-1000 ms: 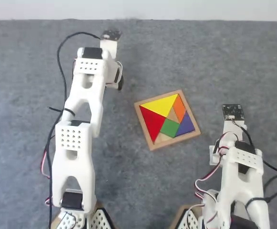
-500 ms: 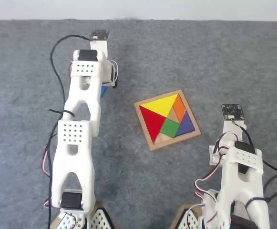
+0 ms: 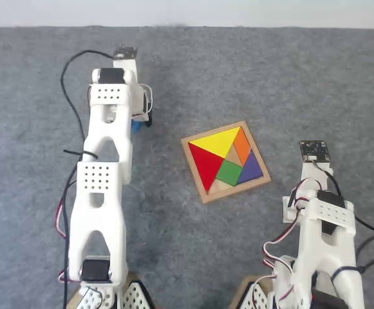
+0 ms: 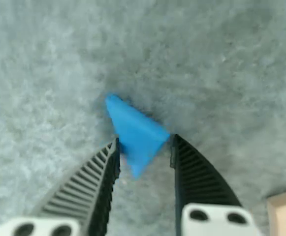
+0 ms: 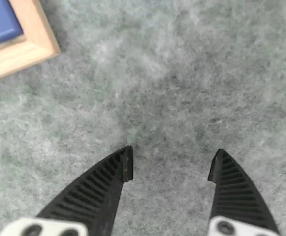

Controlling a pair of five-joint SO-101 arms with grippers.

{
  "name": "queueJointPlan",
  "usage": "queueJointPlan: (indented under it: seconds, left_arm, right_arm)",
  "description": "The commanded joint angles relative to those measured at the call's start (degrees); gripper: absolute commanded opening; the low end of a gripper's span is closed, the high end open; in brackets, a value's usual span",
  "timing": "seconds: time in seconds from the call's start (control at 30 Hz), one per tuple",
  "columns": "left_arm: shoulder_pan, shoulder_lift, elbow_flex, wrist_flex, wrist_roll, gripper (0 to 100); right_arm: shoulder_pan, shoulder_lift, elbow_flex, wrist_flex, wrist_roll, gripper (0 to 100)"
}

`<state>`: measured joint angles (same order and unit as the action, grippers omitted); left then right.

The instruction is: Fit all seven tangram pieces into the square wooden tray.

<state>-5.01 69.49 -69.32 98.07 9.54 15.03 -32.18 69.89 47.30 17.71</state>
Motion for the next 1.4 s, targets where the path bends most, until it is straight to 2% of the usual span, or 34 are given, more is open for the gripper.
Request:
queueJointPlan:
  seconds: [0.0, 0.5, 0.6, 0.77, 0.87, 1.07, 1.17, 1.33, 1.37]
  left_arm:
    - [-0.09, -0.62, -0.92, 1.85, 0.35, 16]
    - [-0.09, -0.53, -1.01, 0.18, 0.53, 17]
    - [-0.09, -0.53, -1.01, -0.26, 3.78, 17]
    - [0.35, -0.44, -1.01, -0.97, 10.46, 25]
    - [0.00, -0.44, -1.01, -2.20, 13.01, 25]
    - [0.09, -0.35, -0.92, -4.75, 13.89, 25]
    - [0.09, -0.35, -0.66, -4.57, 13.80, 20]
    - [0.18, -0.26, -0.48, -4.48, 13.45, 1]
    - [0.26, -0.26, -0.48, -3.96, 12.57, 1]
  right_arm:
    - [-0.40, -1.89, -0.18, -0.92, 0.53, 26.3]
    - [-0.40, -1.89, -0.18, -0.66, 0.53, 26.3]
    - [-0.40, -1.89, -0.18, -0.66, 0.53, 26.3]
    - [-0.31, -1.89, -0.18, -0.66, 0.53, 26.3]
    - [-0.31, -1.89, -0.18, -0.57, 0.53, 26.3]
    - [-0.31, -1.89, -0.18, -0.57, 0.53, 26.3]
    - [-0.31, -1.89, -0.18, -0.48, 0.53, 26.3]
    - [-0.31, -1.89, -0.18, -0.48, 0.53, 26.3]
    - [-0.31, -1.89, -0.18, -0.48, 0.53, 26.3]
